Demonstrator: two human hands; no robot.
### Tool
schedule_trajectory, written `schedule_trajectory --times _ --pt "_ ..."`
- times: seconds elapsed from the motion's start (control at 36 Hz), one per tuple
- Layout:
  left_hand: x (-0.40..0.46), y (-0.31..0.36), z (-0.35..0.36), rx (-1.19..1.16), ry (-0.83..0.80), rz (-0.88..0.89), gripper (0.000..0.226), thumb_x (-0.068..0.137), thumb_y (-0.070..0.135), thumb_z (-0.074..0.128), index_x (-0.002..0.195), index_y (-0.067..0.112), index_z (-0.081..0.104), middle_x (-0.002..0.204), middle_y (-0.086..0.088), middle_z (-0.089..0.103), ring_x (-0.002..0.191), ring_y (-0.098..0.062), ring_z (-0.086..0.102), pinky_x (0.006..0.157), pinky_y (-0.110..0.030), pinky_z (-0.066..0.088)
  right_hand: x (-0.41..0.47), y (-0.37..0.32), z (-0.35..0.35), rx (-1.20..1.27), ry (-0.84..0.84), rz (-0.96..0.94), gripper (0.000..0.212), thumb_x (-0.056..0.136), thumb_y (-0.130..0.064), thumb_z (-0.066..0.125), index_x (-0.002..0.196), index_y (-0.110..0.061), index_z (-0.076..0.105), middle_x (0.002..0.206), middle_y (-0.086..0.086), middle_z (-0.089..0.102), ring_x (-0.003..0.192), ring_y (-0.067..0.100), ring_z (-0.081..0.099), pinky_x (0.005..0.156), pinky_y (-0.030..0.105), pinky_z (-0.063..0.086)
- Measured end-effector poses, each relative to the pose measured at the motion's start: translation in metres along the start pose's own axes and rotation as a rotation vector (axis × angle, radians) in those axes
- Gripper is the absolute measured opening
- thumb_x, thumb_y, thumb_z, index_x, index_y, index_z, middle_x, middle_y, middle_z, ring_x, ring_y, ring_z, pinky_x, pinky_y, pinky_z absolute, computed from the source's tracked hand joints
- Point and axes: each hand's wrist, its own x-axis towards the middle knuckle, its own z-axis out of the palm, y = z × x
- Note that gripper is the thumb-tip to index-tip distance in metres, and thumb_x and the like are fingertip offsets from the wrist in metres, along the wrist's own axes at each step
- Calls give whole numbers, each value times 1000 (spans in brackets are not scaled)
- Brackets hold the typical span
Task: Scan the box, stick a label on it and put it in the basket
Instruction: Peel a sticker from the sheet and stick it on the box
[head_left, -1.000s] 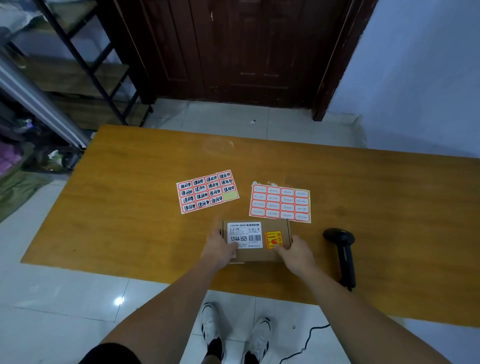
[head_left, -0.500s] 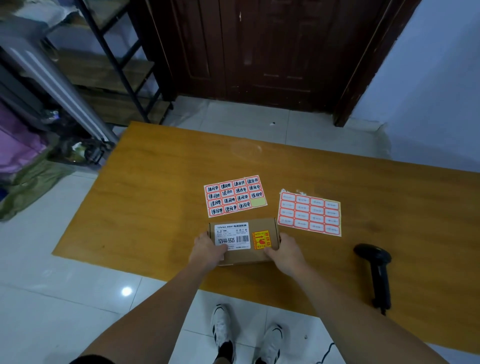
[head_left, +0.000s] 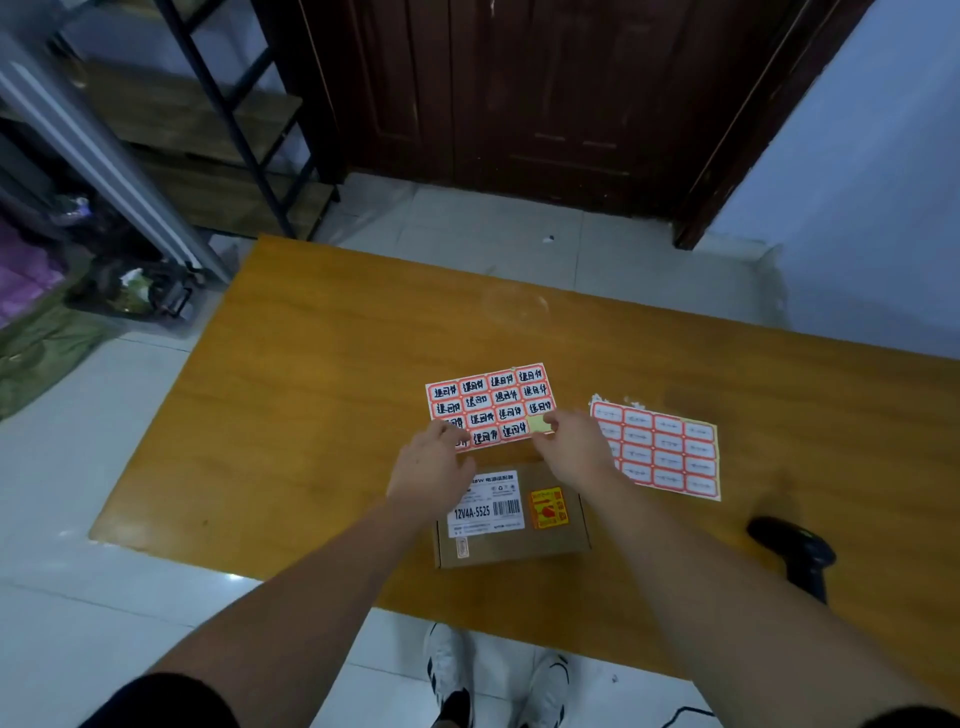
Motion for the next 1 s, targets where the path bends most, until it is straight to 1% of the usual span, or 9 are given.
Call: schedule_trajectory --times 0.11,0.19,0.33,0.42,0.5,0.64,0.78,0.89,1.0 --pt "39 12 4 191 -146 174 50 102 29 45 152 22 47 165 -3 33 150 -26 30 121 -45 30 19 -11 12 -145 -52 -9 21 93 -34 67 105 -18 73 105 6 73 85 23 66 76 37 59" --pt "56 17 11 265 -192 222 54 101 24 47 155 21 40 168 -6 25 155 -28 18 125 -47 19 29 -11 17 -136 -91 36 21 93 -31 66 105 -15 73 105 7 74 91 25 69 82 41 61" --pt "68 15 22 212 -149 157 56 99 19 54 153 22 42 166 -4 30 152 -26 24 123 -44 24 46 -9 24 26 -97 135 26 92 -27 73 116 -16 70 113 7 73 100 24 67 89 40 59" --pt "70 11 26 247 -126 152 56 99 19 57 153 26 43 165 0 30 151 -24 27 119 -44 30 51 -7 29 67 -87 158 28 91 -24 75 117 -16 70 115 7 72 94 21 62 82 33 55" --pt "69 10 29 279 -130 143 58 101 24 58 155 28 39 167 1 26 152 -24 24 119 -45 31 54 -7 32 99 -72 172 25 91 -23 76 114 -15 72 115 7 73 88 18 57 75 28 45" --pt "67 10 28 292 -128 143 63 99 25 63 156 29 37 167 2 25 153 -23 23 118 -45 32 56 -10 35 130 -60 175 15 92 -23 74 106 -16 76 112 5 73 88 16 58 74 27 47" --pt "67 12 25 272 -117 147 57 101 25 60 154 28 40 166 2 28 151 -22 26 117 -45 37 55 -11 39 109 -61 173 6 95 -22 70 99 -17 70 108 6 72 95 22 65 80 34 56" --pt "66 13 23 254 -120 142 55 102 25 58 154 28 41 166 3 29 152 -22 26 117 -46 37 57 -12 40 26 -70 150 15 101 -27 59 106 -14 66 107 8 72 94 26 68 82 38 59" --pt "65 13 20 270 -122 160 57 101 22 59 154 28 41 166 2 28 151 -22 26 116 -45 38 56 -16 41 -99 -96 116 18 99 -23 61 114 -14 60 111 9 66 98 28 66 87 43 60"
